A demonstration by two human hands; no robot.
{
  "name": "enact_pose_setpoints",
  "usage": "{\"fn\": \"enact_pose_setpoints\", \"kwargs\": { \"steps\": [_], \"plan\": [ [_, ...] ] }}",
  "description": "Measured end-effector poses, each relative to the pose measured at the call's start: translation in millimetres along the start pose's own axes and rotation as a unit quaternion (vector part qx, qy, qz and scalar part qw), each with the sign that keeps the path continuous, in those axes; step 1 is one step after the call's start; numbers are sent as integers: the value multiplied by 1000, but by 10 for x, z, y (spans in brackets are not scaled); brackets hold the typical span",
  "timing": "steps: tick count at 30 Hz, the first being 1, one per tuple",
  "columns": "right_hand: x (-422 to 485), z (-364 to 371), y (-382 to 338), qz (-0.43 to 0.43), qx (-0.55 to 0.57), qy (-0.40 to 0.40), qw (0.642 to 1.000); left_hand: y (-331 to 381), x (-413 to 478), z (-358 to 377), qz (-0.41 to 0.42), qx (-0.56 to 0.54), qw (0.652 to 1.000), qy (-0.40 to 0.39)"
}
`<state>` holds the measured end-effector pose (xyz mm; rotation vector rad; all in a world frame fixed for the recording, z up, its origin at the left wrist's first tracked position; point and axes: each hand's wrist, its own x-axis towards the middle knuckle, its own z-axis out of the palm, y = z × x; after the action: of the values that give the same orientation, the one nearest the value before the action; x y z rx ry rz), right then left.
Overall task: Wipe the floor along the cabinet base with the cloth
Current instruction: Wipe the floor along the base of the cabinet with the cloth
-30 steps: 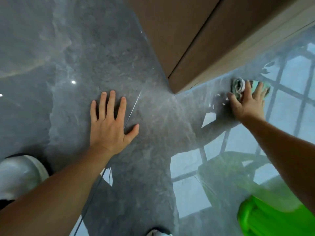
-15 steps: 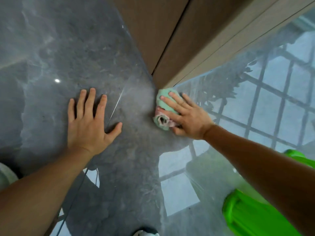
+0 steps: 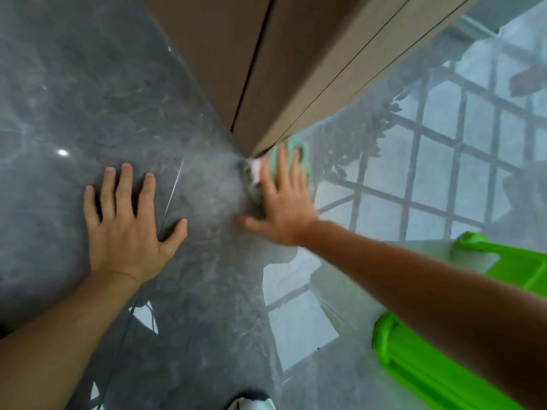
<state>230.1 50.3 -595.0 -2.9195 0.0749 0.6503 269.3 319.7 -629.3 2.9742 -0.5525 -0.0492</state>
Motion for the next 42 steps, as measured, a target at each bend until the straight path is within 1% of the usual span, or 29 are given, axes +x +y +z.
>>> {"fn": "enact_pose_setpoints", "kwargs": {
  "steps": [2,4,7,8,9,10,11,12,13,14,15,16,17,18,20,21,23,25,28,31,34,38,40,42],
  "plan": [
    [-186,200,-308,-84,-13,14,996,-2,-8,-4,-2,-3,1000,-3],
    [-183,198,-211,-152,-28,24,988,-4,-15,6,-3,-3,1000,2],
    [-15,-69,458,-262,-115,-7,958,-16,-6,31,1,-7,1000,1],
    [43,-189,739,-274,-138,-14,952,-20,-13,36,2,-6,1000,1],
    [88,-303,1009,-258,-160,-21,953,-20,-21,43,2,-3,1000,3],
    [118,-395,1256,-218,-171,-25,960,-17,-26,49,3,-1,1000,6],
    [146,-460,1473,-157,-160,-17,974,-16,-25,52,5,-1,1000,8],
    [173,-510,1641,-71,-121,3,990,-17,-18,59,5,-2,1000,8],
    [199,-554,1743,49,-44,25,998,-22,-16,66,6,-4,1000,7],
    [236,-594,1774,188,53,43,980,-22,-18,73,5,-4,1000,8],
    [287,-624,1744,303,135,55,942,-20,-21,78,5,-4,1000,10],
    [326,-634,1638,367,182,56,910,-16,-19,78,5,-2,1000,14],
    [335,-600,1469,377,188,48,906,-14,-14,74,5,0,1000,17],
    [296,-526,1263,345,175,42,921,-11,-10,67,5,1,1000,16],
    [85,-301,725,202,137,42,969,-5,-11,45,2,2,1000,9],
    [-61,-173,427,127,118,40,984,-4,-11,38,-1,2,1000,3],
    [-294,59,-124,11,87,33,996,-4,-5,33,-3,2,1000,-5],
    [-340,203,-491,-53,76,37,995,-13,2,32,-1,5,1000,-10],
    [-154,187,-626,-90,64,40,993,-14,5,37,-2,14,1000,-17],
    [315,9,-642,-133,25,35,990,-24,4,28,3,20,999,-27],
    [1082,-293,-852,-123,-14,39,992,-14,2,1,0,8,1000,-30],
    [2127,-743,-1236,-108,-34,39,993,-30,8,10,-4,-15,1000,-7],
    [2413,-891,-1352,-107,-34,35,993,-34,-9,22,-4,-18,1000,-6],
    [2523,-899,-1400,-104,-49,61,991,-39,10,30,-2,-22,1000,-4]
  ]
}}
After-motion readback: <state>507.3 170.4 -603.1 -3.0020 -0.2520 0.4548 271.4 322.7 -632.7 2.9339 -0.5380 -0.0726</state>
